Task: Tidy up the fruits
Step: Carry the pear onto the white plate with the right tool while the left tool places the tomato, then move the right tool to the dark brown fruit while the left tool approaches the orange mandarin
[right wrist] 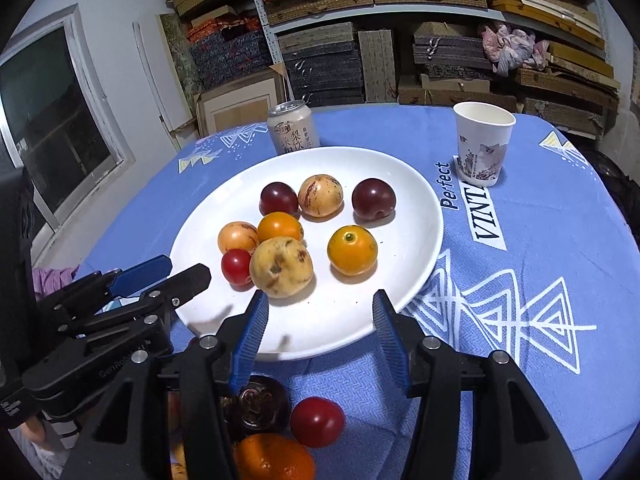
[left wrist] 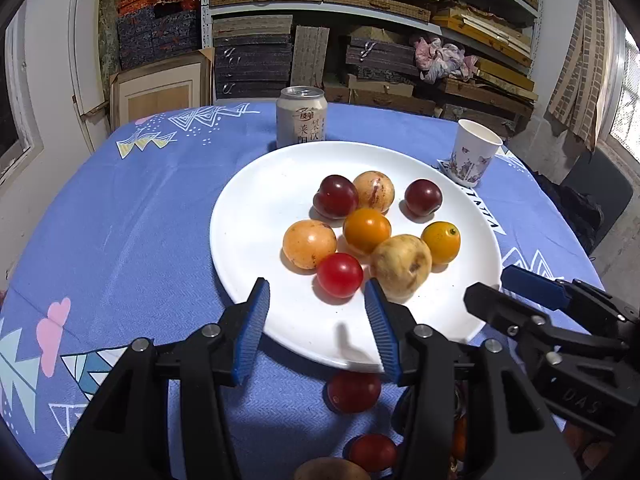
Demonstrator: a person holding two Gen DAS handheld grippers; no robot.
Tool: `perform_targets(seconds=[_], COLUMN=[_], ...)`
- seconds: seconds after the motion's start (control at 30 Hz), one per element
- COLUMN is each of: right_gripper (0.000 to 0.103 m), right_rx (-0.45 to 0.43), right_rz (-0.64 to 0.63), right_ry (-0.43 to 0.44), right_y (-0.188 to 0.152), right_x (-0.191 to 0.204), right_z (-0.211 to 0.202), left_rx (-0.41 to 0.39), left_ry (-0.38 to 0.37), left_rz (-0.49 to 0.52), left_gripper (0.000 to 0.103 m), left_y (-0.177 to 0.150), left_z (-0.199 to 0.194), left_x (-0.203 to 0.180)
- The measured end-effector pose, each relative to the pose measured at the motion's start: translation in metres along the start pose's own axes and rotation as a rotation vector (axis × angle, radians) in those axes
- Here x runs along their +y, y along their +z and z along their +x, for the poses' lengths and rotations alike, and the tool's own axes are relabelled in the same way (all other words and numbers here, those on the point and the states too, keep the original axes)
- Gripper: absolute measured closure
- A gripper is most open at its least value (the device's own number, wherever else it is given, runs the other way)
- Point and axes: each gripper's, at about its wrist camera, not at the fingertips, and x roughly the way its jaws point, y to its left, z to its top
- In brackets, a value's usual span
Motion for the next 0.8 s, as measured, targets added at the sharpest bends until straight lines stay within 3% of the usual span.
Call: perform_targets(seconds=[0.23, 0.33, 0.47, 0.8], right_gripper=[0.035, 0.031, 0.03, 0.028], right_rx=[-0.031, -0.036, -0.033, 0.005], right_rz=[0.052, 0.082, 0.102, 0.054], right_ry=[0.034, 0.064, 0.083, 0.094], right_y=[-0.003, -0.006, -0.014, -0.061], right_x=[-0.012, -0.02, -0.025, -0.012], right_z=[-0.024, -0.036, -0.044, -0.06], left_rx=[0.025, 0.028, 0.023, 0.052], left_ry=[-0.022, -0.043, -0.051, -0.005], left_rz=[0.013, 0.046, 0.093, 0.028], left_gripper=[0.053, 0.045, 0.043, 0.038], left_y=[-0.007, -0.016, -0.028, -0.073], left_z=[-0.007, -0.016, -0.03, -0.058], left_x=[0.002, 0.002, 0.003, 0.027])
